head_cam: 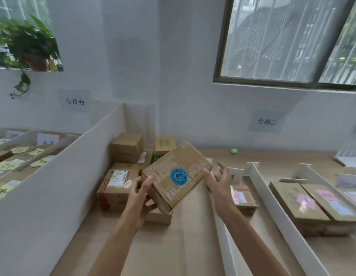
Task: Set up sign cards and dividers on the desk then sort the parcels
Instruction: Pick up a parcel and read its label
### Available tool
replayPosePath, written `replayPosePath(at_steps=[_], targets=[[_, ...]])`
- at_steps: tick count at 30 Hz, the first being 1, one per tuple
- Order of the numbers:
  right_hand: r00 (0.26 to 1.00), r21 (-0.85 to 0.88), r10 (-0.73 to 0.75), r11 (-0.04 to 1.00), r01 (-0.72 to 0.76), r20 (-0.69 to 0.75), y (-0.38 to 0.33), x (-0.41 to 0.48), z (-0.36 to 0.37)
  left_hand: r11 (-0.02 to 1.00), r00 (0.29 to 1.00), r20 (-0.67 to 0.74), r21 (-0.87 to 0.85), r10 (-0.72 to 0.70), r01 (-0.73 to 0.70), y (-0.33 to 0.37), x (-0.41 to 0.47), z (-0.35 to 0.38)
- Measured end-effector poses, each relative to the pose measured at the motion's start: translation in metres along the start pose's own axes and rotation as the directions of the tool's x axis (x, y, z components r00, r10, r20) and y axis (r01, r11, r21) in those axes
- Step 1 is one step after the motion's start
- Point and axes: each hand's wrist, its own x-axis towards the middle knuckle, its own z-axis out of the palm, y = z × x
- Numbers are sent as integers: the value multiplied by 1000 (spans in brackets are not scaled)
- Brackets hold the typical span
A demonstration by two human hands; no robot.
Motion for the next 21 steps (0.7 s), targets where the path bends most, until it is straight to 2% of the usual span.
replayPosePath(at_steps=[2, 5, 8, 11, 13, 15, 18, 21], targets=[[995, 7, 95, 995, -96, 29, 11, -41, -28, 999, 999, -42, -28, 28, -30, -24, -33, 36], [971, 212, 193, 952, -219, 138, 24, -92, -66, 998, 999, 17, 48, 44, -44, -57, -83, 87], [983, 294, 157, 939, -177, 91, 18, -120, -116, 997, 993, 105, 72, -45, 38, -69, -117, 116], [986, 286, 80, 951, -120, 148, 4, -145, -156, 987, 981, 135, 94, -140, 128, -66, -130, 128], [988, 233, 29, 970, -65, 153, -2, -160, -172, 977, 946, 267, 160, -182, 142, -61, -136, 135], [997, 174, -43, 984, 30, 70, -6, -170, -181, 970, 868, 450, 206, -211, 128, -58, -145, 143], [981, -7, -191, 982, 190, -32, -13, -184, -185, 968, 841, 521, 252, -144, 9, -60, -158, 157], [984, 17, -162, 987, 161, 71, -23, -198, -178, 918, 843, 538, 325, 18, -227, -67, -167, 172]])
